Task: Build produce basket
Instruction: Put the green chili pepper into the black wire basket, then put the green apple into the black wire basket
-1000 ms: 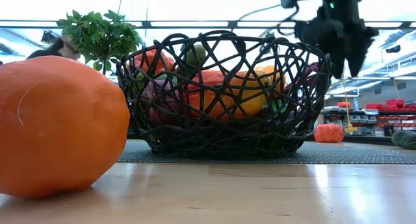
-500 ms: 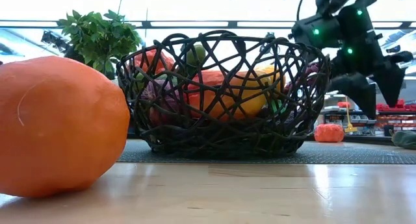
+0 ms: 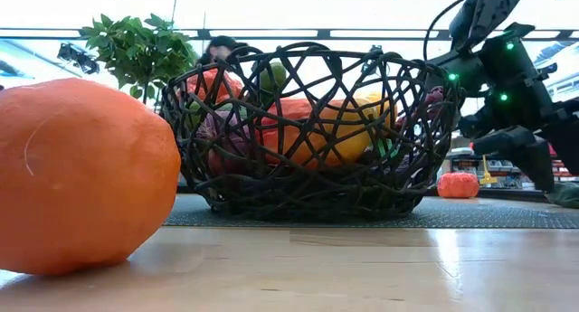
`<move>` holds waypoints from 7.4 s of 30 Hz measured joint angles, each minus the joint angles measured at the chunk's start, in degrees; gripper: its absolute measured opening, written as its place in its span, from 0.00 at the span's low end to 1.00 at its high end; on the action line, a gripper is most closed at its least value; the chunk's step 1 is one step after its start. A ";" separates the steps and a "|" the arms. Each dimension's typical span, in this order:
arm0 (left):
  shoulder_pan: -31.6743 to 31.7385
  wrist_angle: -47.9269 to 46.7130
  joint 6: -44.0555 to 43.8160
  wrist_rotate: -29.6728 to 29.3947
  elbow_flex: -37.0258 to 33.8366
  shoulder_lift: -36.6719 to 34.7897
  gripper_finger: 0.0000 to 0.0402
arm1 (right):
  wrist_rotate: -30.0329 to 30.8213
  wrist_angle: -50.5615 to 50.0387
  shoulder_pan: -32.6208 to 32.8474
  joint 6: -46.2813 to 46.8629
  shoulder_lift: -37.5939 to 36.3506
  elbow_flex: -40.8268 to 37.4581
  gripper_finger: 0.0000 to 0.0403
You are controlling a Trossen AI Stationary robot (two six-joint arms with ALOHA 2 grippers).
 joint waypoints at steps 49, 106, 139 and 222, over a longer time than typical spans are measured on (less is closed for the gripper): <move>-0.03 -1.91 1.75 4.63 0.00 -0.01 0.99 | -2.62 -3.23 -20.62 -30.12 6.97 3.73 0.76; -1.98 -4.30 0.90 3.19 0.00 -0.02 0.99 | -5.47 -15.26 -24.07 -52.53 5.41 26.05 0.19; 2.16 -7.72 3.27 3.21 0.02 0.31 0.99 | -11.30 19.85 3.62 -30.10 5.17 45.53 0.22; -14.16 -5.78 21.75 16.27 -51.23 -8.26 0.99 | 0.29 -0.22 5.23 -27.12 -5.79 45.55 0.74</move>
